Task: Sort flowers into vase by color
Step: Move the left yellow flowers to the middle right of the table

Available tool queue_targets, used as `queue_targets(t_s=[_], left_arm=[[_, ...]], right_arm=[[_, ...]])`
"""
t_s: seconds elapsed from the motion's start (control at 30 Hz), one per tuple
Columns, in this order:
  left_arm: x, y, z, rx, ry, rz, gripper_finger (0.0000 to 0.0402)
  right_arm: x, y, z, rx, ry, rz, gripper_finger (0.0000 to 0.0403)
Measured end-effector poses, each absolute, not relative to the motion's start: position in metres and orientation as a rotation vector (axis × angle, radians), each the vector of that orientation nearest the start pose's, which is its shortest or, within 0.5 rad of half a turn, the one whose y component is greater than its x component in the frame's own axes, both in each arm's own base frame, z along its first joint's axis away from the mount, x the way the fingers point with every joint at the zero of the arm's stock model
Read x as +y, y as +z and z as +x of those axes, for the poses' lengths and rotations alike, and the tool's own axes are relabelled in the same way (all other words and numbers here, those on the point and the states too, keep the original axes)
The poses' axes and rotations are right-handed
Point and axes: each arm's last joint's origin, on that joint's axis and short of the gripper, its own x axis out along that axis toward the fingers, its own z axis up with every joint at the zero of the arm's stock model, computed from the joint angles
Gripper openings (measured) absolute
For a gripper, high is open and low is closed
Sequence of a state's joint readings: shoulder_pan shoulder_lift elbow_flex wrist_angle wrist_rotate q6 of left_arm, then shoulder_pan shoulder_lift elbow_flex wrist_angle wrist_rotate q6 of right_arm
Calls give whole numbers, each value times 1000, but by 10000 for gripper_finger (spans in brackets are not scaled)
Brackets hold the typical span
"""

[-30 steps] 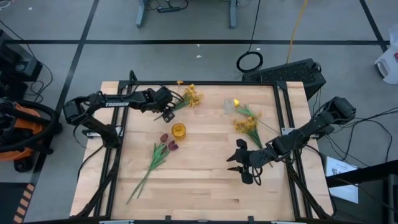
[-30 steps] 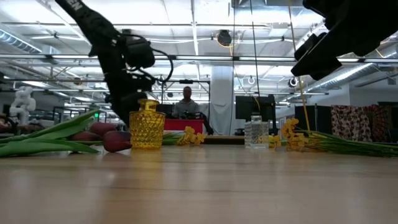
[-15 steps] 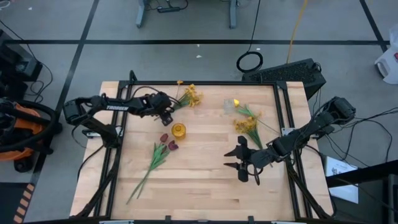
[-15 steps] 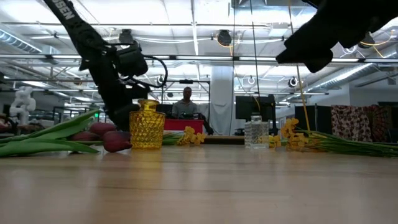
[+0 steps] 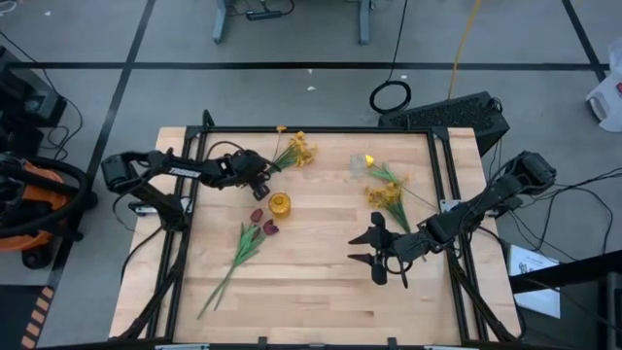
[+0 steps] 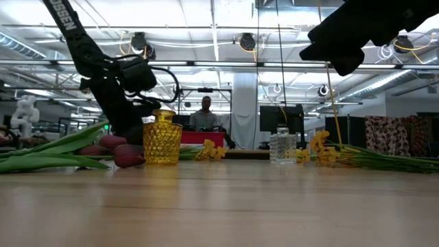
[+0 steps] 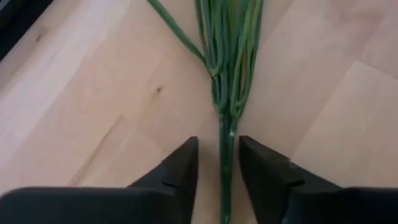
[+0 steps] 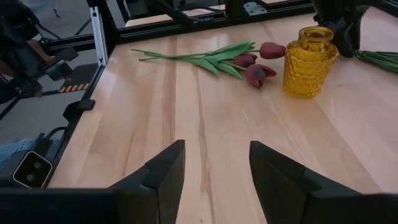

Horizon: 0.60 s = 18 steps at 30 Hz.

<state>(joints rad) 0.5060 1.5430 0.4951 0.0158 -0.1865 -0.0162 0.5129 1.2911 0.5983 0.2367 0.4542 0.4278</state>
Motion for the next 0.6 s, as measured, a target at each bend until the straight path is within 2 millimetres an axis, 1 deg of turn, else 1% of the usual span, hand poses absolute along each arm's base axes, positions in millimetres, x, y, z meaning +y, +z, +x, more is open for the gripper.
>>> queue_targets(t_s=[0.17, 0.2, 0.33, 0.5, 0.6], left_arm=[[120, 102, 206, 1009, 638, -182, 30], [120, 102, 206, 995, 646, -185, 18], [124, 105, 210, 921, 681, -180, 14], [126, 108, 213, 876, 702, -174, 9], [127, 115, 214, 822, 724, -178, 9]], right_arm=[[116, 206, 231, 407, -30, 211, 171], [116, 206, 231, 407, -29, 210, 171], [116, 206, 231, 407, -29, 209, 171], [118, 205, 230, 410, -19, 205, 171], [120, 205, 229, 408, -21, 197, 171]])
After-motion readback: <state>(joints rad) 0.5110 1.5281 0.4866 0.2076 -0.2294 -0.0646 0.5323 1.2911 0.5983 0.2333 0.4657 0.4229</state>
